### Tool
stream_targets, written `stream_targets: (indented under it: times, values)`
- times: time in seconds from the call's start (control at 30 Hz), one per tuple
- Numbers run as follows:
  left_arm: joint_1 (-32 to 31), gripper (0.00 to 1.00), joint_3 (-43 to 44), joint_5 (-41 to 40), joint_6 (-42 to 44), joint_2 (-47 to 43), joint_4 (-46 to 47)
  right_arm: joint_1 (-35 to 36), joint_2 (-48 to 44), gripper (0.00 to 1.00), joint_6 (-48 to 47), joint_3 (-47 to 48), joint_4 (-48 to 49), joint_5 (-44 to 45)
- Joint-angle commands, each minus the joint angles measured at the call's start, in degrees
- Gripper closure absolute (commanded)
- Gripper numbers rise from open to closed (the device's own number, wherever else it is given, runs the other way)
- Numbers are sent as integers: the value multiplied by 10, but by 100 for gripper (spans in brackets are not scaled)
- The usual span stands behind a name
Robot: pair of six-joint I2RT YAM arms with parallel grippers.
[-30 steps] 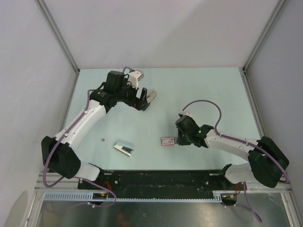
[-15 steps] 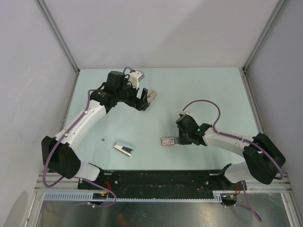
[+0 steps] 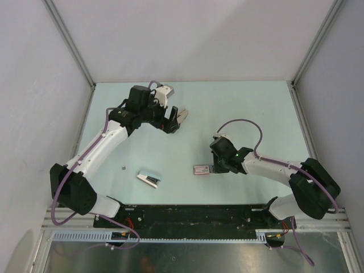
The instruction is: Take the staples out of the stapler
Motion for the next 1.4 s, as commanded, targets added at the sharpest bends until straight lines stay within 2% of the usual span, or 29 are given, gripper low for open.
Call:
stream_targets:
  times: [0.0,1.37]
  values:
    - [-4,1,3,11,22,-18,-1,-8,11,100,-14,27,14,2]
    - [-10,0,8,12,20,-22,-1,-13,45,99,-23,40,18,-11]
